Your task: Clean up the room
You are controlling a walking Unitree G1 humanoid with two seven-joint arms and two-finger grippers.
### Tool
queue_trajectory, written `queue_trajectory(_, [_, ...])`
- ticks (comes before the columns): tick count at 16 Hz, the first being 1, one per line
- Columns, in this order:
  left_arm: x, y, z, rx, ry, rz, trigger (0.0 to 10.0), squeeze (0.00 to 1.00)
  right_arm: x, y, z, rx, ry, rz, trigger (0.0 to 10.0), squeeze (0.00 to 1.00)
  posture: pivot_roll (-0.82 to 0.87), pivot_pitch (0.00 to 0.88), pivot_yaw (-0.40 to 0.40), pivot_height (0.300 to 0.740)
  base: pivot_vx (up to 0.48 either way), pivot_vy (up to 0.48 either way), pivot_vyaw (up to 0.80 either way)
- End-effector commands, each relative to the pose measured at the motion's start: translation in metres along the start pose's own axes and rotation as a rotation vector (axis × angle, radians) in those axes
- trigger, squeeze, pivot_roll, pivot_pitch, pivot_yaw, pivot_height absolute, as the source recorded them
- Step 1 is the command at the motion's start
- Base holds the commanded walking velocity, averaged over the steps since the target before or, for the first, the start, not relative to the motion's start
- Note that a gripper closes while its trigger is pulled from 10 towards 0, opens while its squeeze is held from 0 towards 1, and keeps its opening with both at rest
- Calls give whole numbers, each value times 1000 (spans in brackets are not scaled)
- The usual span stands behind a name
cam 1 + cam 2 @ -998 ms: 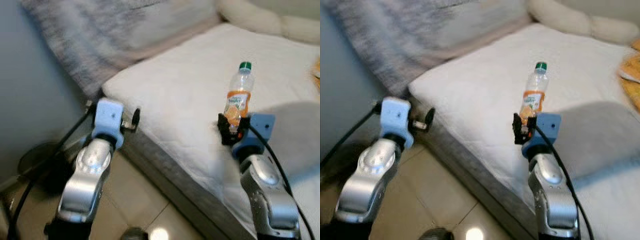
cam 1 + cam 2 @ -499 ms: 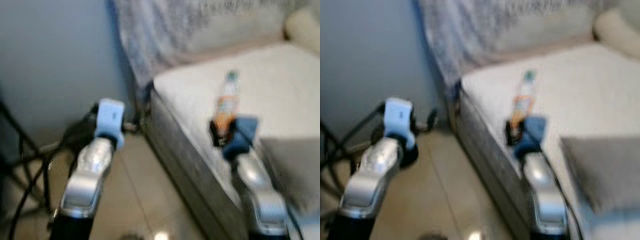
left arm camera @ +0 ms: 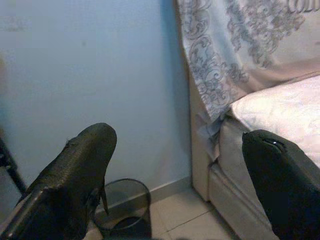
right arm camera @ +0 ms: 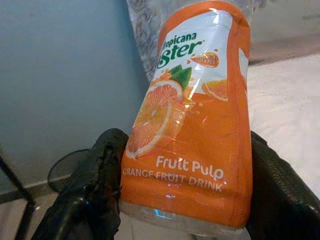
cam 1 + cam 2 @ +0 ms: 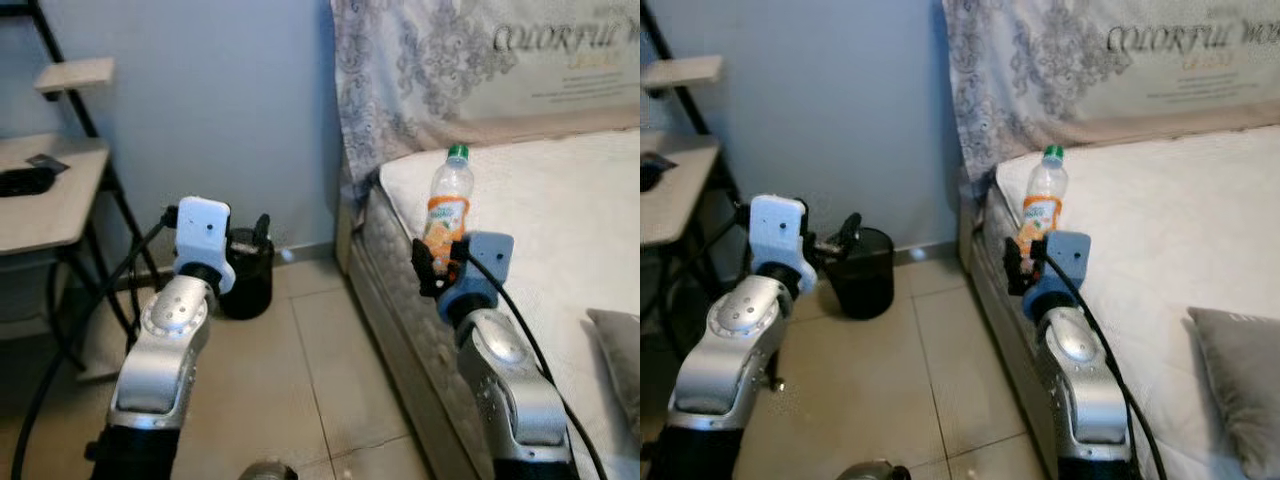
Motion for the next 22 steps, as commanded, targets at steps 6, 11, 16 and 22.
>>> queue_trajectory(6, [4, -4, -1, 3, -2, 4, 10000, 0, -1, 4, 1, -16, 4, -23, 10000, 0, 27, 0, 11, 740, 303, 0, 400])
queue_trajectory(11, [9, -5, -2, -11, -3, 29, 10000, 0, -5, 1, 2, -5, -17, -61, 10000, 0, 33, 0, 7, 740, 299, 0, 0])
queue_trajectory(16, [15, -18, -5, -2, 3, 38, 10000, 0, -11, -14, 2, 52, -10, -111, 10000, 0, 34, 0, 5, 740, 283, 0, 0])
queue_trajectory(22, [16, -21, -1, 11, 7, 27, 10000, 0, -28, -21, 4, 75, -80, -93, 10000, 0, 29, 0, -2, 740, 302, 0, 0])
Point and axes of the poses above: a point about 5 cm out from each wrist's last joint towards the gripper, its own z axis pointing out of the wrist towards the gripper, its own y axis along the axis of the wrist's last joint, x = y × z, the point moved 4 cm from there along z, pointing out of the wrist towards the gripper, and after that the axes turned 4 degrees about z, right-handed, at the moved point
